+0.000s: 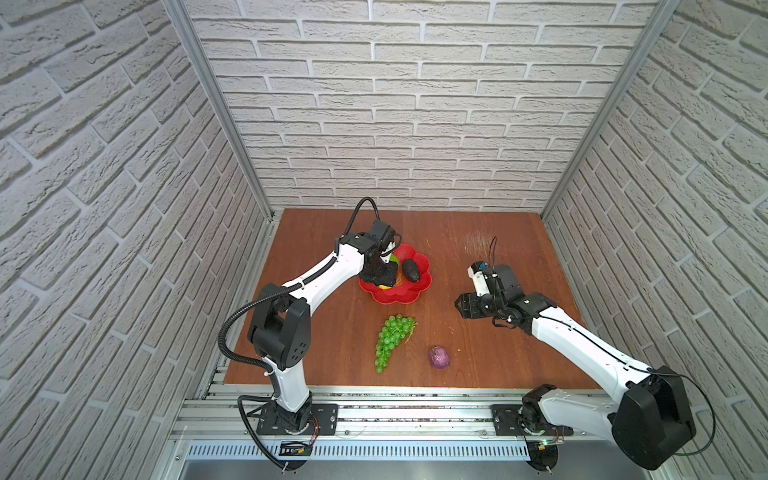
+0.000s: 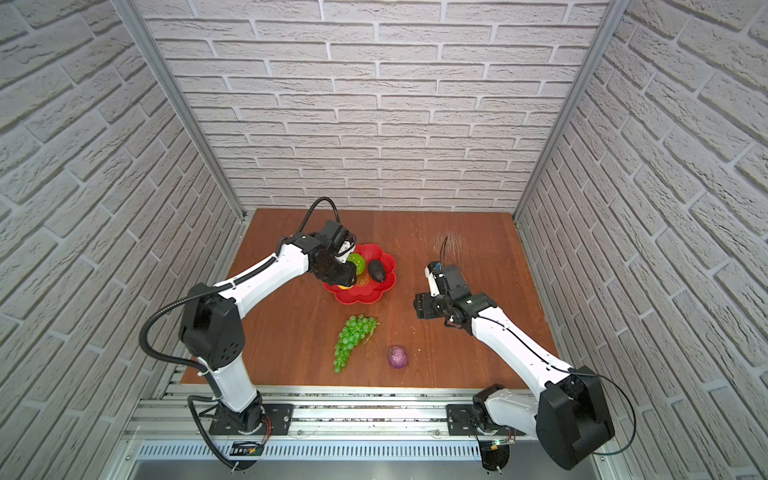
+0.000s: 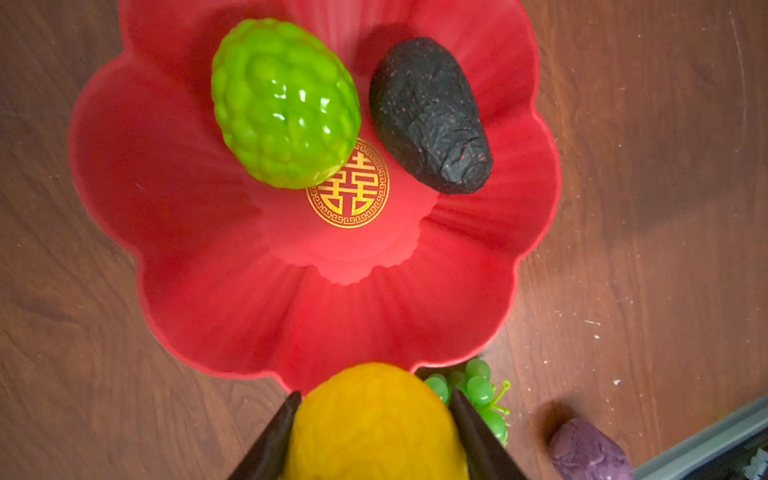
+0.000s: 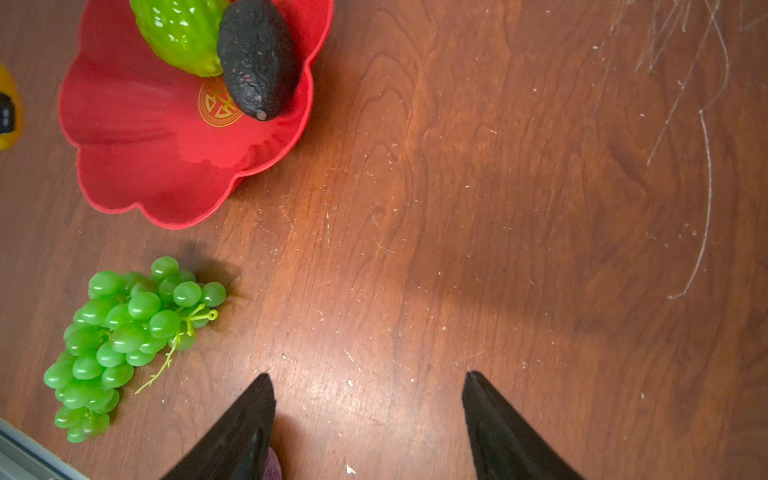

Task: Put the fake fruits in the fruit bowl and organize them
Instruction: 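Lift the lemon with the left gripper and carry it over the red bowl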

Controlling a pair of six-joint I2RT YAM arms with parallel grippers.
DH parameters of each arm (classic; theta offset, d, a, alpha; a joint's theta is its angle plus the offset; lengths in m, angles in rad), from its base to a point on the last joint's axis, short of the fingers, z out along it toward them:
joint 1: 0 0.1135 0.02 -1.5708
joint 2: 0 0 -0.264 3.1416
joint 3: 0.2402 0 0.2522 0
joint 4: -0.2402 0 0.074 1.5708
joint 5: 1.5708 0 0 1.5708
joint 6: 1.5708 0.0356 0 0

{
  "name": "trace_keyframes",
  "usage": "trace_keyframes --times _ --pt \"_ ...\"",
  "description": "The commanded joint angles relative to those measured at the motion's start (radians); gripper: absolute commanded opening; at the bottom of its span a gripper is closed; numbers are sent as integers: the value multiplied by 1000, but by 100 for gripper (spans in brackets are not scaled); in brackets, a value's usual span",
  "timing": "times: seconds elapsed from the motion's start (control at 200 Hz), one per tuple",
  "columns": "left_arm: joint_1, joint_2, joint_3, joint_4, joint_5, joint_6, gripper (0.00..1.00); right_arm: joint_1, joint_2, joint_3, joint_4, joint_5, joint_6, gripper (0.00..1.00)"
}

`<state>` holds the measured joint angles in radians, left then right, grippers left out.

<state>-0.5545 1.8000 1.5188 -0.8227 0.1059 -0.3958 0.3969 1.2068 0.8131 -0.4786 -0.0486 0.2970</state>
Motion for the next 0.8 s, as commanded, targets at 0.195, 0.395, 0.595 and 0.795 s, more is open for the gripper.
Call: trace_keyframes --times 0.195,0.395,0.595,0.795 --pt "47 102 16 93 -41 44 40 113 31 62 15 68 -30 73" --pt "53 151 23 160 -75 21 40 142 29 63 15 73 -21 74" --pt "54 191 11 210 -90 6 40 145 43 59 15 69 -40 75" --pt "54 219 12 235 -121 -3 43 145 47 60 23 64 -42 75"
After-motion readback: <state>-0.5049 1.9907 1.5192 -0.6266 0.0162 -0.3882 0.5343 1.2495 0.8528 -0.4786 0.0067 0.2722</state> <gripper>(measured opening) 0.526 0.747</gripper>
